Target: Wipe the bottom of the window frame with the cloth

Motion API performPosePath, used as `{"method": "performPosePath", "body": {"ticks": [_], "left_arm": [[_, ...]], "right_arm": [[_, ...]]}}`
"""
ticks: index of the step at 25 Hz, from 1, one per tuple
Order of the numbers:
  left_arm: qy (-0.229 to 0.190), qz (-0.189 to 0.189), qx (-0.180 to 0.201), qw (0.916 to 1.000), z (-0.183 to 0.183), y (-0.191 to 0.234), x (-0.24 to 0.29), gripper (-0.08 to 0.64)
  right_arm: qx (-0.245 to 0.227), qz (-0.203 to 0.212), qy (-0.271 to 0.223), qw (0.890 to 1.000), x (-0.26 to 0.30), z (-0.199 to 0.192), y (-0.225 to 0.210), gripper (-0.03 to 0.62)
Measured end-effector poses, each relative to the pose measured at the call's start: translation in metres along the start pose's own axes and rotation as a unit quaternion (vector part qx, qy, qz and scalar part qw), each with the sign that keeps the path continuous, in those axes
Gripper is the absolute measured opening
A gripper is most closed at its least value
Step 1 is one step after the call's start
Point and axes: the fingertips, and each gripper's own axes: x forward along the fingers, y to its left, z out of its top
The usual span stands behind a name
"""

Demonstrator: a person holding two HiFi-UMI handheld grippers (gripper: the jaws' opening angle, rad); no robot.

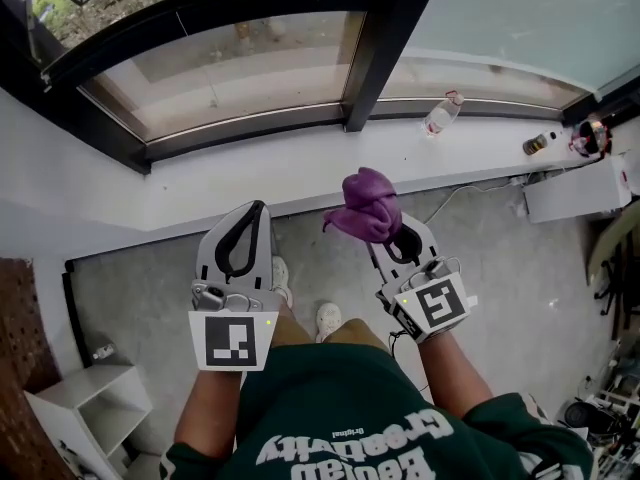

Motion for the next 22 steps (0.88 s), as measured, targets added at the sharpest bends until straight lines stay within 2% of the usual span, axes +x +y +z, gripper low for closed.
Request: {"method": "performPosePath", "body": {"ticks": [7, 11, 15, 22], "left_arm": [[0.0, -0.064, 0.015, 0.9979, -0.006, 0.044, 0.061, 0.008], [-0.003, -0.104, 0.019, 0.9944, -0.01, 0.056, 0.089, 0.008], [0.006, -0.132, -0.008, 0.9911, -0.018, 0.055, 0.117, 0.008], [0.021, -0.152, -0.001, 0.9882, -0.034, 0.03, 0.167, 0.008]], "right_arm": [[0.009, -0.023, 0.035, 0.999, 0.069, 0.015, -0.004, 0.069], [0.01, -0.034, 0.022, 0.999, 0.093, 0.017, -0.008, 0.069], [0.024, -0.066, 0.036, 0.997, 0.107, 0.007, -0.026, 0.071], [0.055, -0.058, 0.051, 0.995, 0.128, -0.024, -0.065, 0.071]]}}
